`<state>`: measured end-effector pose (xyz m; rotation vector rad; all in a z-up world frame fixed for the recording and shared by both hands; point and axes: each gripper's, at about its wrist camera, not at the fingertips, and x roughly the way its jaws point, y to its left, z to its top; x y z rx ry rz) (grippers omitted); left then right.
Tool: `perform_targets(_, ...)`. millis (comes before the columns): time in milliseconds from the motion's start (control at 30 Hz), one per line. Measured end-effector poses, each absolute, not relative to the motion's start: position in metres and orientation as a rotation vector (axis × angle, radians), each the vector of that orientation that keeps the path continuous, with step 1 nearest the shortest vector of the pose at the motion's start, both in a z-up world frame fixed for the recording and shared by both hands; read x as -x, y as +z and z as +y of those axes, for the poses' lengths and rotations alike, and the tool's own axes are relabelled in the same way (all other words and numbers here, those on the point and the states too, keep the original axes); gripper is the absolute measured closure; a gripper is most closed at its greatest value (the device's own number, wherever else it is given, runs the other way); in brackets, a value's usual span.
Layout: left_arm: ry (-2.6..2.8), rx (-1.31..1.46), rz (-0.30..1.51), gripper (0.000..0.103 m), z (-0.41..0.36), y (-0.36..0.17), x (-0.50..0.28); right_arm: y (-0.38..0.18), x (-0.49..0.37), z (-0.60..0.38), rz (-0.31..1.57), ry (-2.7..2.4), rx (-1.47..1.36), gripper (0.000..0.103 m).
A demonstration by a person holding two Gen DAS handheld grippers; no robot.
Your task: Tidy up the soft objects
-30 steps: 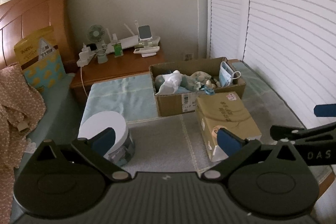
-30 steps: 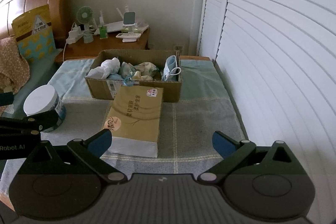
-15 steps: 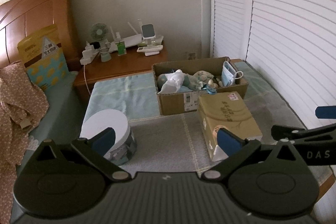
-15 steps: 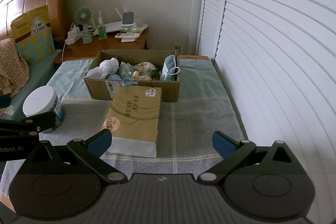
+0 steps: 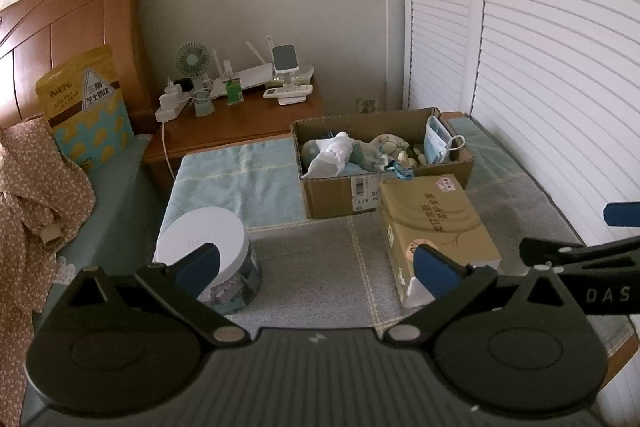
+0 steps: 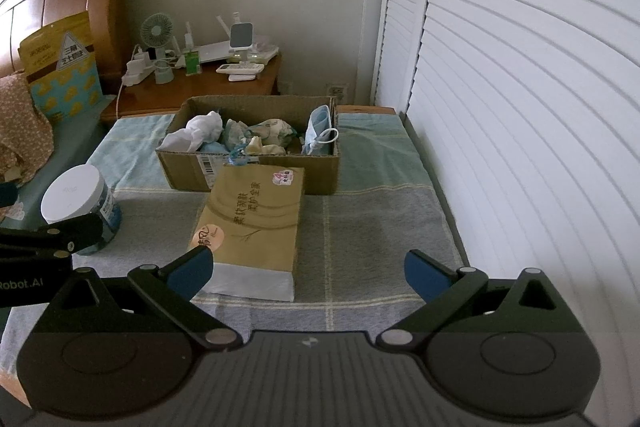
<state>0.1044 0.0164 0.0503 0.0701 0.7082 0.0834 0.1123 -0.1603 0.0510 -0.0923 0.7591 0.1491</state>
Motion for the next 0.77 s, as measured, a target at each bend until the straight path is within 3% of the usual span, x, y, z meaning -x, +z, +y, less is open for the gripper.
perform_targets(767, 0.078, -0.064, 0.713, 0.001, 0.0149, 0.0520, -0.1039, 0.0538, -0.1116, -0.1611, 0.753, 0.146, 0.095, 0.000)
